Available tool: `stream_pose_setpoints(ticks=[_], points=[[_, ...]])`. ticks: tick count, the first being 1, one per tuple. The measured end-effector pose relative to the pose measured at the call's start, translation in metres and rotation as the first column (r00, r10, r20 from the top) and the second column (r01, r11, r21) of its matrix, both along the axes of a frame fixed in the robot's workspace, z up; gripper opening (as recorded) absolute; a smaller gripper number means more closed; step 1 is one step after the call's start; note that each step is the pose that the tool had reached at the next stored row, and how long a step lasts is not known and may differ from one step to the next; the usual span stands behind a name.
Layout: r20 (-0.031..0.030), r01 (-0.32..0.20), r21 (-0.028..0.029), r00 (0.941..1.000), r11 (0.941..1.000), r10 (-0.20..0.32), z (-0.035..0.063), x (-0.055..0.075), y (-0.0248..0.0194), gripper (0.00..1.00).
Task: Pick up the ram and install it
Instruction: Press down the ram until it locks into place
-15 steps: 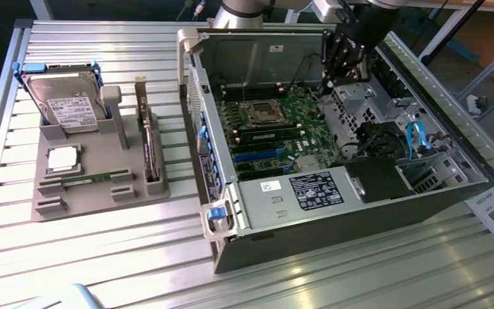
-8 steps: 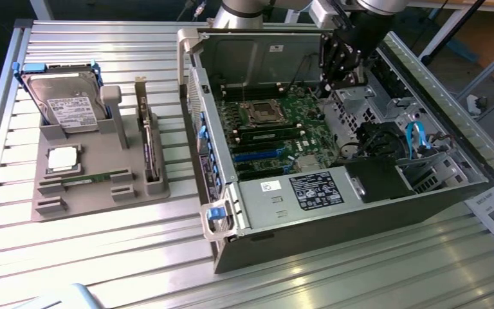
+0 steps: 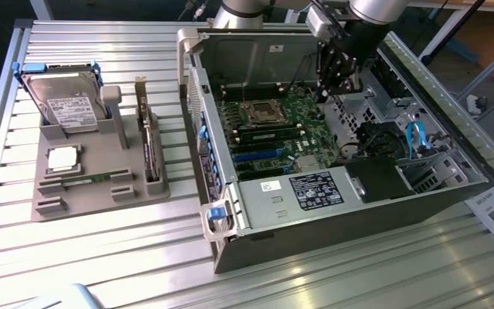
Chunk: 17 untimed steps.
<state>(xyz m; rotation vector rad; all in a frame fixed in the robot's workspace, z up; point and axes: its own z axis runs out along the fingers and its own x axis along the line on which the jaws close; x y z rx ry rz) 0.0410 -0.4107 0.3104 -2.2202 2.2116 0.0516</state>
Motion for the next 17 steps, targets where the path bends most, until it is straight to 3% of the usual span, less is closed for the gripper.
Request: stream_pose_setpoints(ticks=[7,17], points=[[0.0,0.0,0.0001,1.0,1.0,0.0,-0.0152,0.0,0.0,0.1],[0.0,0.0,0.0,1.0,1.0,0.0,-0.027,0.0,0.0,0.1]])
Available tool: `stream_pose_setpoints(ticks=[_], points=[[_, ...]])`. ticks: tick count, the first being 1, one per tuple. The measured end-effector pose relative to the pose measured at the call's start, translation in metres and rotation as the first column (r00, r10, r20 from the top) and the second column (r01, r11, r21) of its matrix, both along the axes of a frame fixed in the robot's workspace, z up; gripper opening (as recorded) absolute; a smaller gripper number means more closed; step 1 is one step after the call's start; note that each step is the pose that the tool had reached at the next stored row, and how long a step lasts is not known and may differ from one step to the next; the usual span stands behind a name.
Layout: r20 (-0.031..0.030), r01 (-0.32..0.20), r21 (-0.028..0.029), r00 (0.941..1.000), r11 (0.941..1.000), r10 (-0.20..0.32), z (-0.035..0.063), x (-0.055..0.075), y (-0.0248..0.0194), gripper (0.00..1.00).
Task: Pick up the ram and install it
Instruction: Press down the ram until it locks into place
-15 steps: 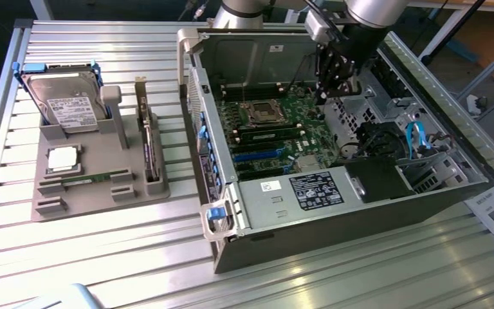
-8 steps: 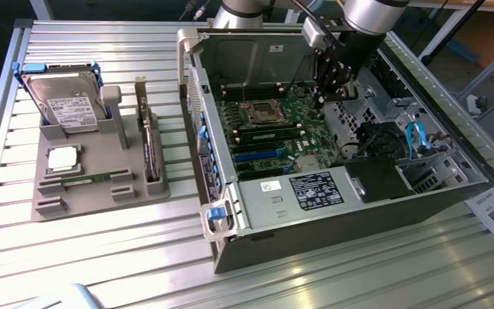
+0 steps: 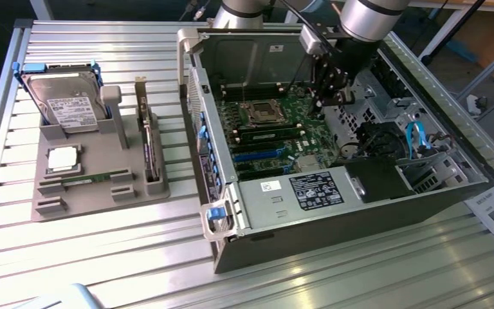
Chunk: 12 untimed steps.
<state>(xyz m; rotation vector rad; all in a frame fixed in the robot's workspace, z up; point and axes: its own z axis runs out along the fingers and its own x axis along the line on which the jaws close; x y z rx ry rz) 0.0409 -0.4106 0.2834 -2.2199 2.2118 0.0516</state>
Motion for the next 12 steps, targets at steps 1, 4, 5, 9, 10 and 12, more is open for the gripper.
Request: stream_pose_setpoints(ticks=[1,4,5,9,10,12], points=[[0.0,0.0,0.0,1.0,1.0,0.0,-0.0015,0.0,0.0,0.1],[0.0,0.0,0.0001,1.0,1.0,0.0,-0.0048,-0.0003,0.0,0.1],[0.0,0.0,0.0001,1.0,1.0,0.0,-0.0055,-0.0003,0.0,0.1],[0.0001,0.0,0.0001,1.0,1.0,0.0,-0.0069,-0.001,0.0001,0.1],[0.0001,0.0,0.0001,1.0,1.0,0.0,-0.0072,-0.0028,0.0001,0.1],[0.0,0.0,0.0001,1.0,1.0,0.0,-0.0082,-0.007,0.0,0.1]])
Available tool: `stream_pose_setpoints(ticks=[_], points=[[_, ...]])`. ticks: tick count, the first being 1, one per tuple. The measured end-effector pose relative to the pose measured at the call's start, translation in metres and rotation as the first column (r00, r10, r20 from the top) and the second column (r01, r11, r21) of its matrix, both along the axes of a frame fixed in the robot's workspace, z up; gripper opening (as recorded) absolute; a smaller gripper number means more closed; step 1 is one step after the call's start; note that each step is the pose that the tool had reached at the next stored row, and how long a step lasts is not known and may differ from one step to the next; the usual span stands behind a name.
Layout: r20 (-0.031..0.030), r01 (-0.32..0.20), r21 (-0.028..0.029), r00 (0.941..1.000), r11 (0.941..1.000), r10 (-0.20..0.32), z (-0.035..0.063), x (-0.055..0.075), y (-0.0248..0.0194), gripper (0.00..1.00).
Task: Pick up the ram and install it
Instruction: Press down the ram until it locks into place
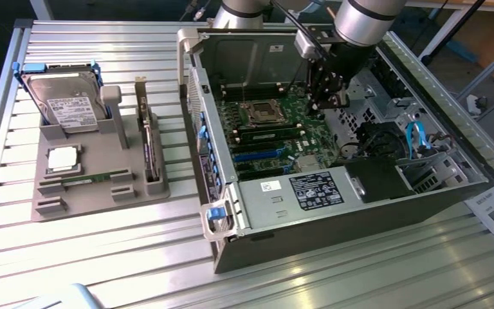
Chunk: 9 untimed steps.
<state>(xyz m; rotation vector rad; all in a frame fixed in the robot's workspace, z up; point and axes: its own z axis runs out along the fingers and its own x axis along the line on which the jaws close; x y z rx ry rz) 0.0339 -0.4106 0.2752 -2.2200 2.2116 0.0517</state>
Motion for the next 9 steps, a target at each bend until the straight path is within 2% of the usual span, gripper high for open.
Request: stream_pose_setpoints(ticks=[6,9], points=[[0.0,0.0,0.0001,1.0,1.0,0.0,-0.0011,-0.0029,0.0,0.1],[0.0,0.0,-0.0001,1.0,1.0,0.0,-0.0062,-0.004,0.0,0.1]])
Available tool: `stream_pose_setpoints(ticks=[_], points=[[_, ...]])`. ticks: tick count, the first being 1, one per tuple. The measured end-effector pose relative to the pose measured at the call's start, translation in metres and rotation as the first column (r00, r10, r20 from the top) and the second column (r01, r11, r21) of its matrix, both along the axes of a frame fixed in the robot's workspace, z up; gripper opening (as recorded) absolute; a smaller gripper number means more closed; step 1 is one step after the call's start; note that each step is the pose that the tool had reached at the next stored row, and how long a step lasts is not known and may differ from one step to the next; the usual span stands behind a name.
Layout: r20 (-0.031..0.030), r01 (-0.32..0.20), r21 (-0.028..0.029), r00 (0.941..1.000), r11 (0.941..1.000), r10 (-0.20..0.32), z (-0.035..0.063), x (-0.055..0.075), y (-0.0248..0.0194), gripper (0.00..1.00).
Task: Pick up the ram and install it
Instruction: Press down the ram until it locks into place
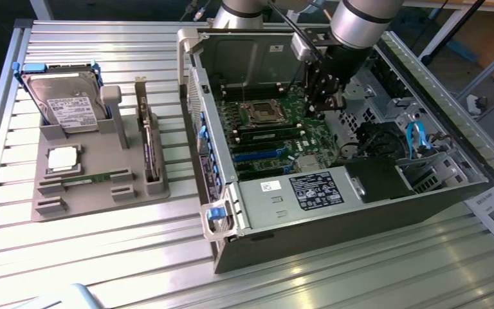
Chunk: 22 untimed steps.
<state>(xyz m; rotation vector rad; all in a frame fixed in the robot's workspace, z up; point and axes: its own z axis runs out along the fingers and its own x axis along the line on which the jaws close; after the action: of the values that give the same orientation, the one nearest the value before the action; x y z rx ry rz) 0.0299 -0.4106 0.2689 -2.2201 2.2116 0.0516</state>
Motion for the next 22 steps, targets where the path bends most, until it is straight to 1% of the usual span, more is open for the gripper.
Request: stream_pose_setpoints(ticks=[9,10,11,12,17,21,22], points=[[0.0,0.0,0.0,1.0,1.0,0.0,-0.0179,-0.002,0.0,0.1],[0.0,0.0,-0.0002,1.0,1.0,0.0,-0.018,-0.002,0.0,0.1],[0.0001,0.0,0.0028,1.0,1.0,0.0,-0.0192,-0.002,0.0,0.1],[0.0001,0.0,0.0037,1.0,1.0,0.0,-0.0208,-0.002,0.0,0.1],[0.0001,0.0,0.0036,1.0,1.0,0.0,-0.0224,-0.002,-0.002,0.1],[0.0,0.0,0.0034,1.0,1.0,0.0,-0.0226,-0.002,-0.0021,0.1],[0.0,0.0,0.0035,1.0,1.0,0.0,-0.0251,-0.002,-0.0021,0.1]])
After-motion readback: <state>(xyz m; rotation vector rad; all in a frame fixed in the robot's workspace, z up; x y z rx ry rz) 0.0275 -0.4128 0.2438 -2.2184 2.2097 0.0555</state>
